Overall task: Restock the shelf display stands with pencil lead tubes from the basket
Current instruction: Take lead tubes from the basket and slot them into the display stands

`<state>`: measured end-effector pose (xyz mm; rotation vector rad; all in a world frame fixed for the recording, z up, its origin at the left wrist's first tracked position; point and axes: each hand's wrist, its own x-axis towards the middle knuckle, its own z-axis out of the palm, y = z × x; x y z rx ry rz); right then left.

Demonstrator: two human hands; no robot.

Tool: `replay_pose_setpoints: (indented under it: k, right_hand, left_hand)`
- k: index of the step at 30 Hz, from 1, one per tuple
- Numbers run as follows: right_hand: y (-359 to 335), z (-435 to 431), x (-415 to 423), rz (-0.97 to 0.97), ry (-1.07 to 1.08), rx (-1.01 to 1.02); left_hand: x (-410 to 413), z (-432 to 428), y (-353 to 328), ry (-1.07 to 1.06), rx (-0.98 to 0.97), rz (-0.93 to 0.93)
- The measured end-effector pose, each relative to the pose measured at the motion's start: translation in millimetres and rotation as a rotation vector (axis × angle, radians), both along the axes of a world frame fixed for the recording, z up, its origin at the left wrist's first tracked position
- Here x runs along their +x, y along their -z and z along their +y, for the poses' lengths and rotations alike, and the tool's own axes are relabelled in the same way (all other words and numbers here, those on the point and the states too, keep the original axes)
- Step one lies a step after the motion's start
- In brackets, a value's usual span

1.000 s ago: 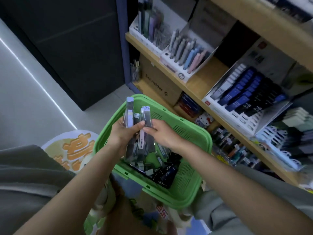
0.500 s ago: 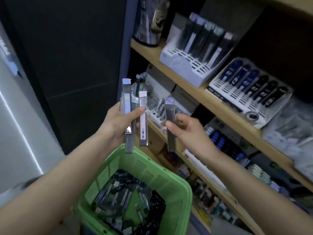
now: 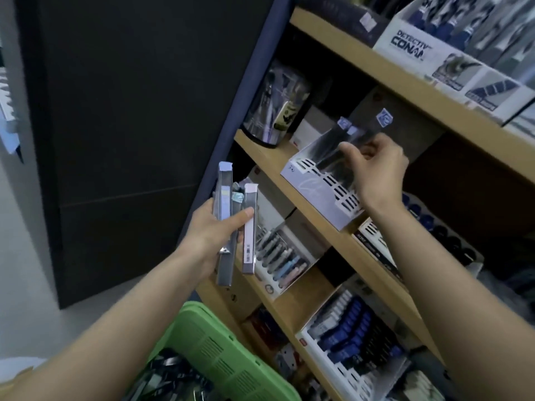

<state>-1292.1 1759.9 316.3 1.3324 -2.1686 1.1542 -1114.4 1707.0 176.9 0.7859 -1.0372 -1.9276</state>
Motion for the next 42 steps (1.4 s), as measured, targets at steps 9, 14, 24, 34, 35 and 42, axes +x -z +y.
replay_pose_setpoints:
  k: [9, 14, 24, 34, 35, 42]
  right_hand:
    - [9, -44, -32, -0.076, 0.06, 0.028]
    - [4, -52, -34, -0.007, 0.037, 0.157]
    - [10, -63, -39, -0.021, 0.097, 0.285]
    - [9, -65, -29, 0.13, 0.313, 0.503]
    - [8, -63, -27, 0.154, 0.315, 0.515]
    - [12, -38, -8, 0.219, 0.197, 0.359]
  left_hand:
    - [-12, -6, 3, 0.046, 0.0, 0.031]
    - [-15, -12, 4, 0.046, 0.024, 0.04]
    - [-18, -15, 7, 0.066, 0.048, 0.039]
    - [-13, -12, 6, 0.065, 0.015, 0.035]
    - [-12, -12, 5, 0.062, 0.01, 0.038]
    - [-11, -9, 1, 0.061, 0.012, 0.051]
